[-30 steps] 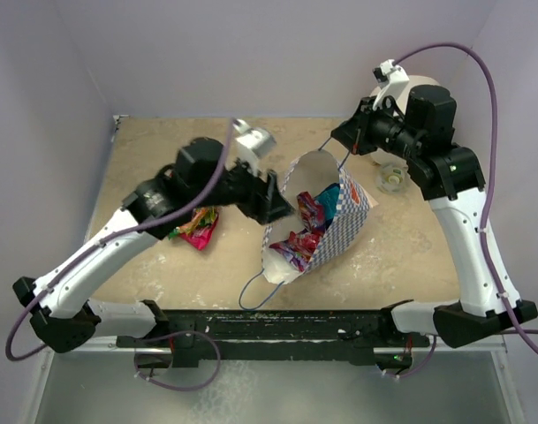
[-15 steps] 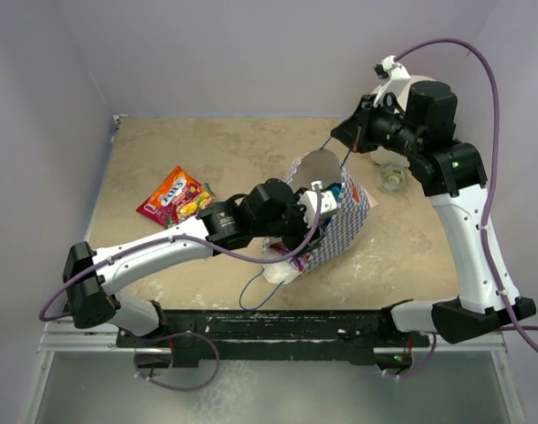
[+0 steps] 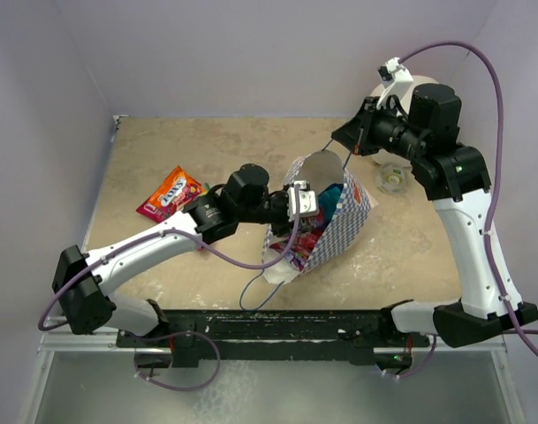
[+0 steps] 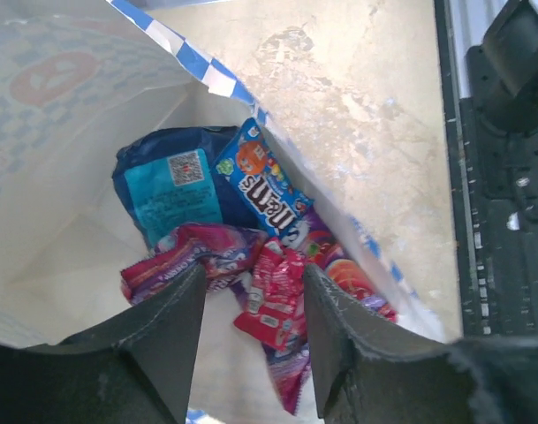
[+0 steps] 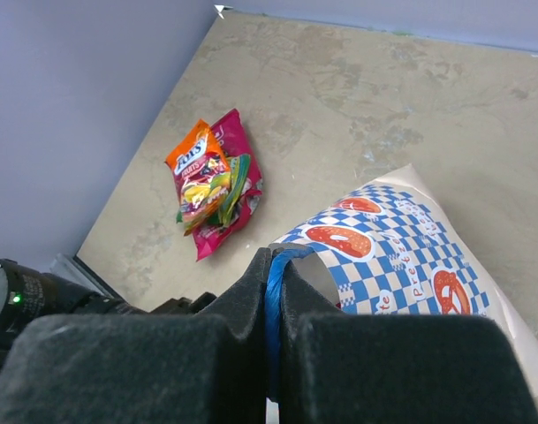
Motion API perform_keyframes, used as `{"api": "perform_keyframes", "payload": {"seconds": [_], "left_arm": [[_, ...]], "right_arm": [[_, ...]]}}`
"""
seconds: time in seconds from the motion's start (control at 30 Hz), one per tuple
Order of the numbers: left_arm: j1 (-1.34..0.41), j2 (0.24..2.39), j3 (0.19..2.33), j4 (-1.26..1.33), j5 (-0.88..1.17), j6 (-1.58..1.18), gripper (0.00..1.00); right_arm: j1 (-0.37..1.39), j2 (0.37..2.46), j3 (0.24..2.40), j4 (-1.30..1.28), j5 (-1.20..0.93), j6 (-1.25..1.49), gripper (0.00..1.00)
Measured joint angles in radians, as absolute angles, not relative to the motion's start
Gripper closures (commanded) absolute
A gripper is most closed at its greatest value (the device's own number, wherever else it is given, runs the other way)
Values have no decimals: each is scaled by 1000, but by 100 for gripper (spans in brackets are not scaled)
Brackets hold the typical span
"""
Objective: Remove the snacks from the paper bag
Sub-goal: Take out the snack from the paper bag.
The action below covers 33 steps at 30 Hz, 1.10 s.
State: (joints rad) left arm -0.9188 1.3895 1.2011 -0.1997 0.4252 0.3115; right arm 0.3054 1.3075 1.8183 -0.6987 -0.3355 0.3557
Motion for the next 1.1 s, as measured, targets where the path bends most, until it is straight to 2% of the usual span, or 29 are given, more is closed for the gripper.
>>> {"api": "perform_keyframes", "payload": {"seconds": [0.27,0.57,0.73,0.93,1.1], "left_arm": [[-920,1528,1287,-202,408,516,55],[-938,1692,1354,-166,296,677,40],[-928,1743,1357,-162,247,745,36],[-881,1749,1357,-158,254,757,35],[-872,1797,1399,-159,274,756,33]], "right_arm": [[305,1308,1811,-698,-368,374,100],[305,1336,1812,-704,-414,361,100],[272,1378,1850,-745,-423,319,100],[135,1432,1889,-781,-500,290,100],[135,1442,1879,-782,-574,287,100]]}}
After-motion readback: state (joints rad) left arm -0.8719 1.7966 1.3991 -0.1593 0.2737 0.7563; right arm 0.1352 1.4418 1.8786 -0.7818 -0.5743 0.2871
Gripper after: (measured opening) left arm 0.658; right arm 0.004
